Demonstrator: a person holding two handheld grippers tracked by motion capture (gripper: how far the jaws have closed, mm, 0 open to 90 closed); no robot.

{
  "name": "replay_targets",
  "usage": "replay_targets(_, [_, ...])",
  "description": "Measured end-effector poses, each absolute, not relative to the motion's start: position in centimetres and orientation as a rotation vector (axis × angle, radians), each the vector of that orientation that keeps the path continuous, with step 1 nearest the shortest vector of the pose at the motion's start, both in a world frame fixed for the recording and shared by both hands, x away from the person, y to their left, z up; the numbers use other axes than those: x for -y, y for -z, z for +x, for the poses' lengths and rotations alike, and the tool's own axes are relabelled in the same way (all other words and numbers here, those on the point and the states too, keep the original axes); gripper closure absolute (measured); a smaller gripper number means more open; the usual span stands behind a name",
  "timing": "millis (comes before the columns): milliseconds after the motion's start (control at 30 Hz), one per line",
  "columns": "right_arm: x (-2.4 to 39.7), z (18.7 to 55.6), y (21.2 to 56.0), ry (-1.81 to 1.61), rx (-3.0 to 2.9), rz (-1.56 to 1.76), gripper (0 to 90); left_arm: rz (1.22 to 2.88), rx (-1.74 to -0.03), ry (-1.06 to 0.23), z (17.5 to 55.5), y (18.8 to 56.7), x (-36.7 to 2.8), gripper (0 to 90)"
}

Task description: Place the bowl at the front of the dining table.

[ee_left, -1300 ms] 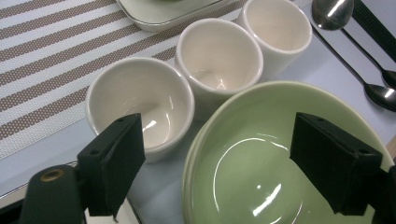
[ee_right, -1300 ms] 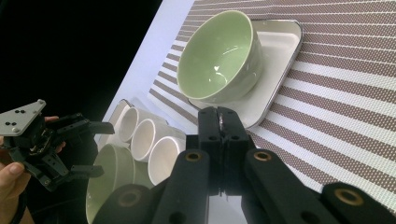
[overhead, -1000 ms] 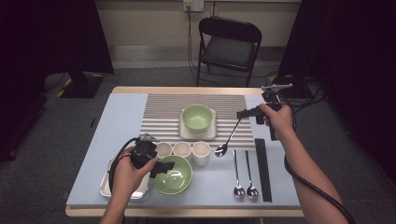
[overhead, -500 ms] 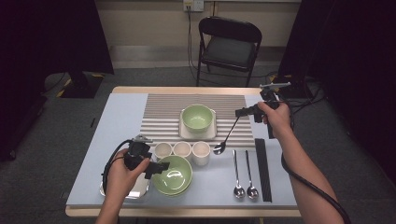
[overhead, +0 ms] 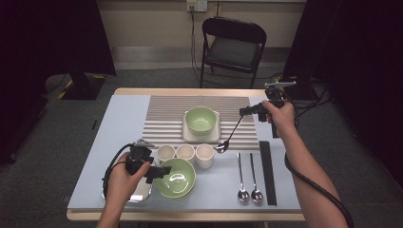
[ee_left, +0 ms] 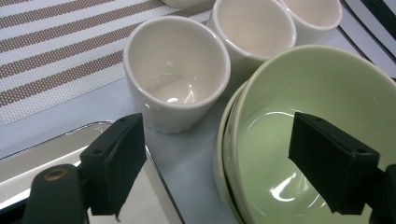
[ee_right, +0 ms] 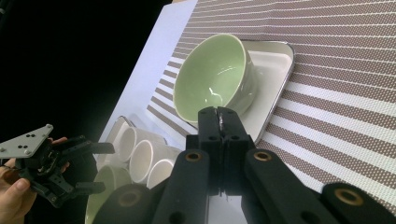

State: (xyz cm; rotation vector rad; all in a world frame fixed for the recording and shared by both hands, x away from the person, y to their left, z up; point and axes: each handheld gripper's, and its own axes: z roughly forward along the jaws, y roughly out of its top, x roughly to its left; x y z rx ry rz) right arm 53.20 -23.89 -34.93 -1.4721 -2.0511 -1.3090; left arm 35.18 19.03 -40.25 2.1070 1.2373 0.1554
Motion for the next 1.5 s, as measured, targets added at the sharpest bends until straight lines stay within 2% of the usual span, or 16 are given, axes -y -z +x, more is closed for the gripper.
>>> replay_targets(1500, [22.2, 55.0, 33.2, 1.367, 2.042, -1.514, 90.0, 2.136, -1.224, -0.152, 34.8, 40.6, -19.5, 18.5])
